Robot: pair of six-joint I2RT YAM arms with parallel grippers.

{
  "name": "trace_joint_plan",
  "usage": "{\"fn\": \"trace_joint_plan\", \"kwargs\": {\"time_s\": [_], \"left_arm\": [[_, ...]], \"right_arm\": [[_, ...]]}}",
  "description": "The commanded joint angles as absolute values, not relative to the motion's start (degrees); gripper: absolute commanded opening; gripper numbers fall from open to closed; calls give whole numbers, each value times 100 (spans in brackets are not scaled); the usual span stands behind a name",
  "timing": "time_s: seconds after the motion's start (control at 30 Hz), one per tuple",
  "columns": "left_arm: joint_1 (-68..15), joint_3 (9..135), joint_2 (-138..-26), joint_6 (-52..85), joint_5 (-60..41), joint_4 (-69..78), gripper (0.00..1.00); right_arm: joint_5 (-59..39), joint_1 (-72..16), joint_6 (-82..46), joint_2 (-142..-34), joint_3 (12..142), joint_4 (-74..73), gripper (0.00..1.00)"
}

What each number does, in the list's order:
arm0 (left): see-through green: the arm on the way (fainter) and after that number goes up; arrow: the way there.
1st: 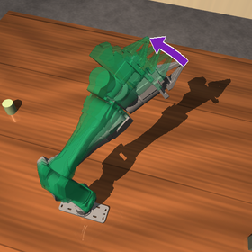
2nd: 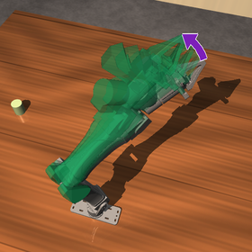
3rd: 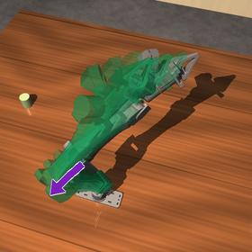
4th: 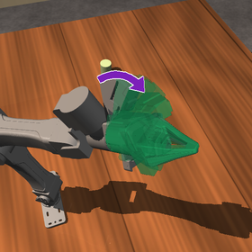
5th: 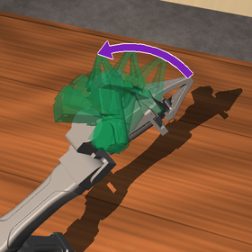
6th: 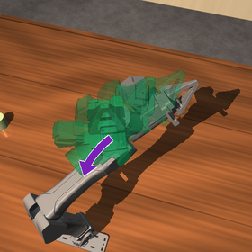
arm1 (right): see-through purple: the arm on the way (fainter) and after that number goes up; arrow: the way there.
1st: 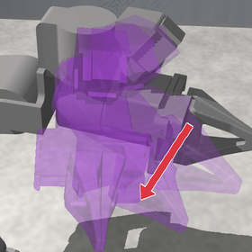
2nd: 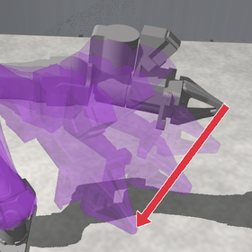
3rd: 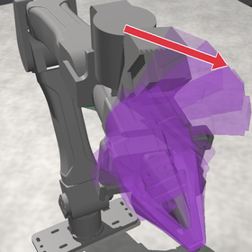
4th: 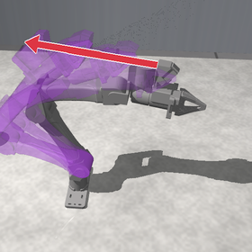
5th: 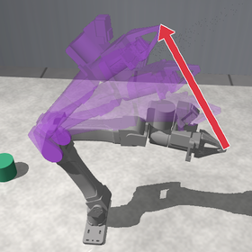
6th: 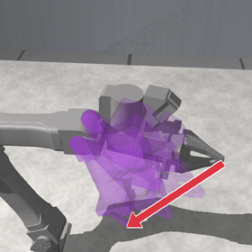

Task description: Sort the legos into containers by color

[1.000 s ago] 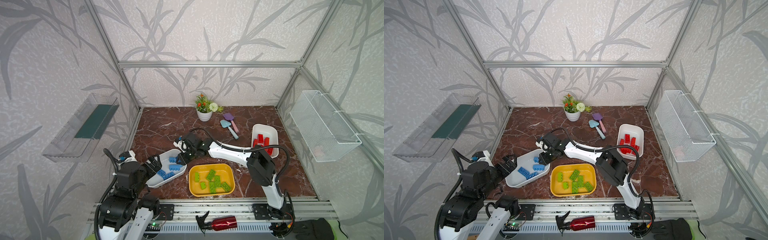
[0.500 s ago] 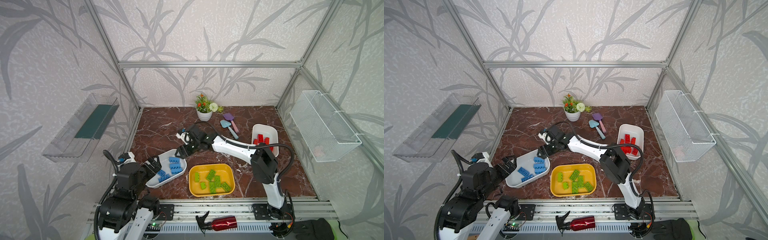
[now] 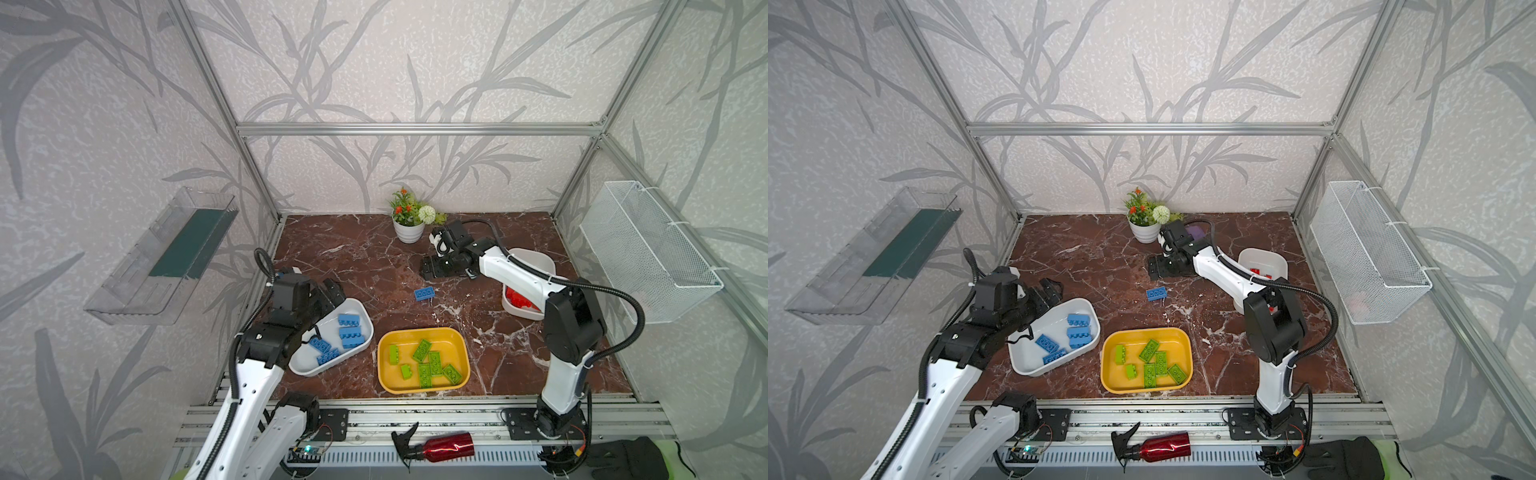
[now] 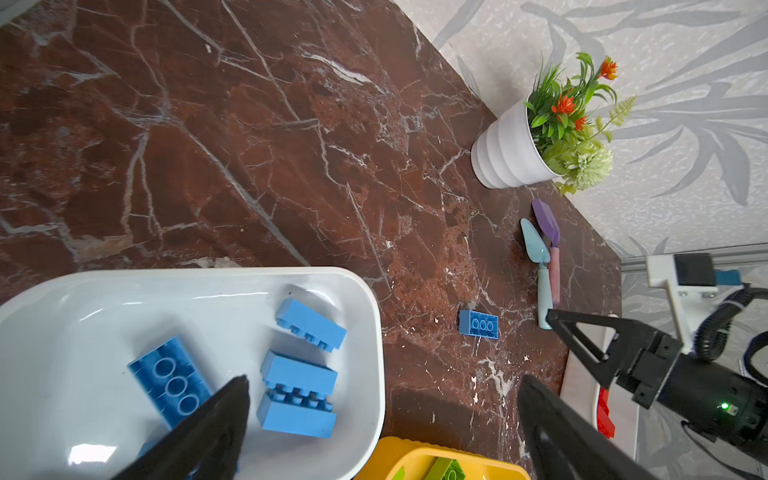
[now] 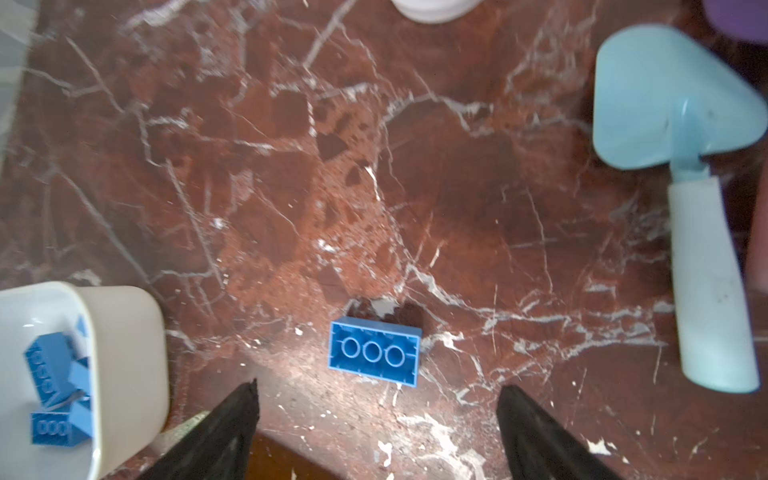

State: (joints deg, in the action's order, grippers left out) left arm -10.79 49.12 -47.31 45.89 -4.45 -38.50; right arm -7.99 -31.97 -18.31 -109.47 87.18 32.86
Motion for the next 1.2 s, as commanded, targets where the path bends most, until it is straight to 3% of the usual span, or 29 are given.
{"fn": "trace_joint_plan", "kwargs": {"time_s": [0.0,0.27,0.83,1.17], "left_arm": [[-1382,5146,-5139,4430,-559,-3312,99],[-1898,5421,-5678,4148,-383,-3284,99],[-1890,4968,-5071,4157,45,-3477,99],[-1881,4768,-4615,4322,191,-3759,99]], "right_arm": [[-627,-3233,-1960,-11174,8664,3527,90],[-529,-3283,-2050,-11602,8708,3476,90],[-524,-3701,-2118,-12302,9311,3724,83],[-54,-3727,-2084,-12508,9539,4093,48]]}}
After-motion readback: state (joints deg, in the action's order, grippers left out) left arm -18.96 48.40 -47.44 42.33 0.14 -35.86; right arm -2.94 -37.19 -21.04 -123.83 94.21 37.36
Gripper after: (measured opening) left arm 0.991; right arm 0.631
